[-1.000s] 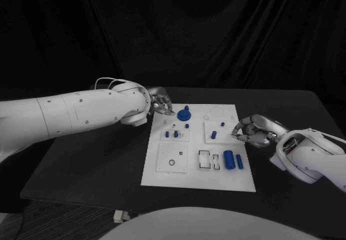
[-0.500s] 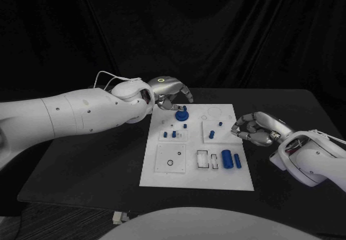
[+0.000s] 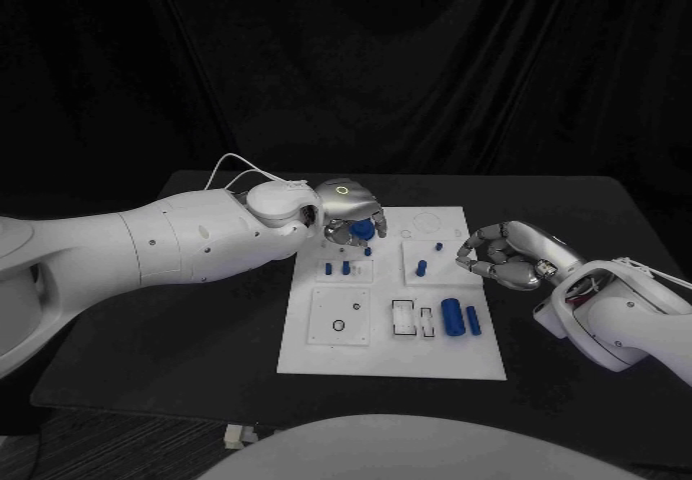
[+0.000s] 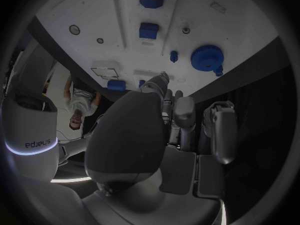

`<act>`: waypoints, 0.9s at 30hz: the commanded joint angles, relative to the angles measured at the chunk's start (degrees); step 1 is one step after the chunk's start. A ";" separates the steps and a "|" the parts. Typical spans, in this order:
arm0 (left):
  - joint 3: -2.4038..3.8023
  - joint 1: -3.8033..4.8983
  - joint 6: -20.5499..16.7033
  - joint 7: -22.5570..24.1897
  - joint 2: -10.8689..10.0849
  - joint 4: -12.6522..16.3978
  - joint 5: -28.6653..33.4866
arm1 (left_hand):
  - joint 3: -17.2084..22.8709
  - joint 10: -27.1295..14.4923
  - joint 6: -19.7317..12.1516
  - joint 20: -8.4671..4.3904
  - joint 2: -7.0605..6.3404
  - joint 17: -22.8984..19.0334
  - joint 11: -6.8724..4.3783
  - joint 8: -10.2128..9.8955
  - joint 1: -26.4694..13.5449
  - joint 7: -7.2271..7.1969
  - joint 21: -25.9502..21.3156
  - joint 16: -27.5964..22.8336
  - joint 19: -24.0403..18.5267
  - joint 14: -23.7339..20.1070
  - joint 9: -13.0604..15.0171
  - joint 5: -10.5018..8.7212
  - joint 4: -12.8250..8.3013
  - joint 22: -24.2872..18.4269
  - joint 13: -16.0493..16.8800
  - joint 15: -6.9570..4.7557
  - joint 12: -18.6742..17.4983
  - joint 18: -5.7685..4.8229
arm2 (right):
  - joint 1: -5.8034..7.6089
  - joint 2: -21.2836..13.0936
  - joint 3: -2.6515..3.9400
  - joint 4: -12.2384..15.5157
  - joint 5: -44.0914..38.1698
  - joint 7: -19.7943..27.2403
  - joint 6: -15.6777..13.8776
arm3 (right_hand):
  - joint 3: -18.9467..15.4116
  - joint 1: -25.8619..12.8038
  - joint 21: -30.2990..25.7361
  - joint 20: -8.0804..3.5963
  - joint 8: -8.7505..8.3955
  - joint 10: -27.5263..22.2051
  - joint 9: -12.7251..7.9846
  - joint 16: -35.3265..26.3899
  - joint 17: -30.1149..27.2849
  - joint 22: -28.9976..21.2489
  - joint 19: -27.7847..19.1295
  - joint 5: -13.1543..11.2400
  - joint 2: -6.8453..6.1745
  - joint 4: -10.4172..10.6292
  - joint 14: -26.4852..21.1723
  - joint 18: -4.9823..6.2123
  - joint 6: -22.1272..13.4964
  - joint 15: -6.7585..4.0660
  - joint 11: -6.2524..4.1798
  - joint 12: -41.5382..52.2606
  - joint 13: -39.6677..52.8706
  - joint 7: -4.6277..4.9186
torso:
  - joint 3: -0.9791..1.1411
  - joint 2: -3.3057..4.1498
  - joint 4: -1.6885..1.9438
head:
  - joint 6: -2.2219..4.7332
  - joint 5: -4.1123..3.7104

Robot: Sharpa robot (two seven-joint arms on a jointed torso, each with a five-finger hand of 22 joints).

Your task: Assemble the parts on the task board

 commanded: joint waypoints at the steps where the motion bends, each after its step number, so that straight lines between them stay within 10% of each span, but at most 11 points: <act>1: 0.06 -0.41 2.39 -1.17 0.34 -0.27 -1.96 | -0.01 0.39 0.57 -0.48 0.37 -0.28 0.03 0.32 -0.38 0.03 -0.22 -0.34 0.54 -0.45 -0.05 -0.23 -0.43 11.33 0.16 -0.08 0.38 -0.67 | -0.11 0.10 0.03 0.05 -0.11 0.59 -0.92 | 0.13 0.14 0.03 -0.22 0.19 5.88 -0.08 -0.14 14.06 3.69 0.11 0.18 -0.36 0.20 5.51 1.05 0.15 -0.35 -0.45 -0.32 14.94 -0.19 | -0.04 0.14 0.01 | -0.01 0.03; 27: 0.07 -2.36 4.10 -3.16 2.89 -3.06 -2.05 | 1.82 3.66 2.34 -0.41 1.02 -2.29 0.02 0.89 -0.19 1.75 -0.97 -0.94 0.31 -0.74 -0.50 2.22 -0.95 11.18 0.50 0.03 2.82 -0.56 | -0.17 0.43 0.02 -0.31 -0.11 0.35 -0.14 | 0.08 -0.01 -0.26 -0.23 0.19 5.88 -0.10 -0.27 13.89 3.63 0.10 0.24 -0.43 0.33 5.45 1.09 0.16 -0.36 -0.45 -0.32 14.94 -0.18 | 0.02 -0.08 0.05 | -0.01 -0.19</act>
